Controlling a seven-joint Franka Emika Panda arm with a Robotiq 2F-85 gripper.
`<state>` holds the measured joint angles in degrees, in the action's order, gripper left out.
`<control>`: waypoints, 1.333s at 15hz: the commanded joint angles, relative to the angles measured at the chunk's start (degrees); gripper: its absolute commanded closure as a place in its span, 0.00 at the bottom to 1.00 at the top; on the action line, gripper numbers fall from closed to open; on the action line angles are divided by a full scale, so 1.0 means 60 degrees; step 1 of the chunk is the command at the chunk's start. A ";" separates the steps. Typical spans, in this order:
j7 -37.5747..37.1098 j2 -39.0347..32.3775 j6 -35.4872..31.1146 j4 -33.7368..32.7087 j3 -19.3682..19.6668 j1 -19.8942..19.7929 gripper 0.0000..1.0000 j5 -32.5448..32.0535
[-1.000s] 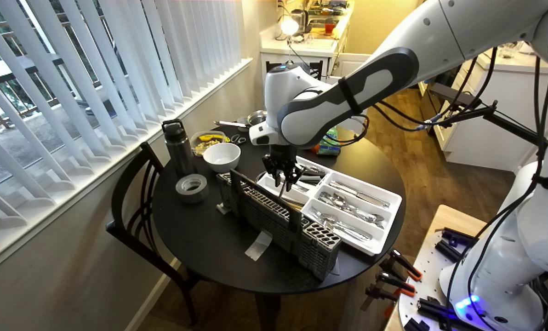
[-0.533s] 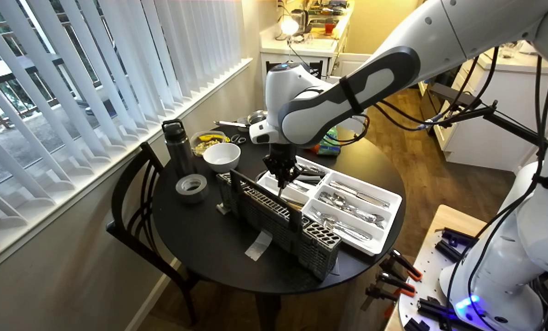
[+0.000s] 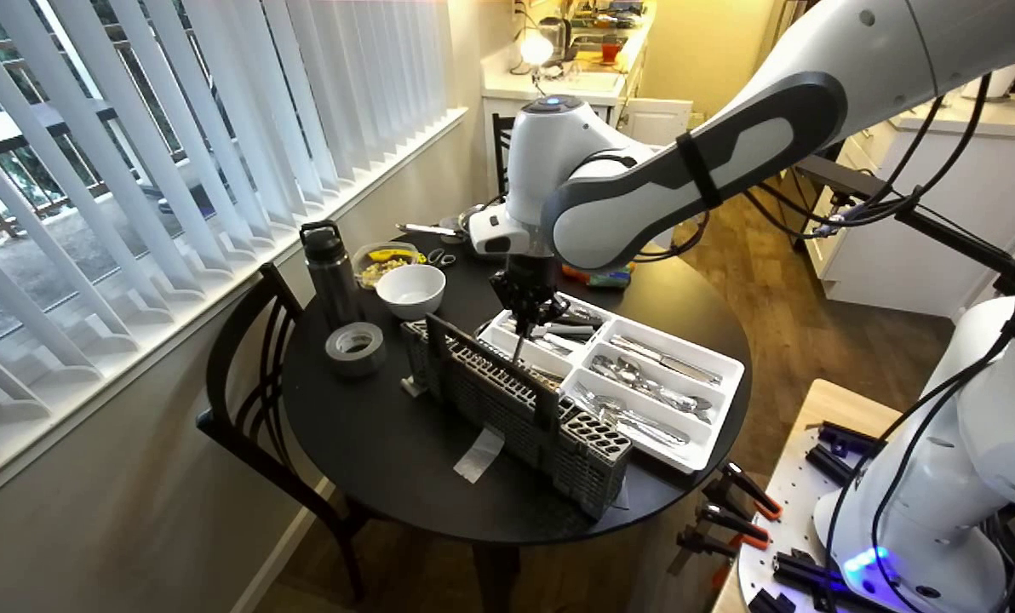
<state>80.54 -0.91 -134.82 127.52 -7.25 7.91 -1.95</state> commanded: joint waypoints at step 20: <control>-0.4562 0.3744 0.3694 0.0324 -0.0455 0.0667 0.96 -0.2559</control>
<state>55.30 18.64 -118.43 131.12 -9.82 11.08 -17.29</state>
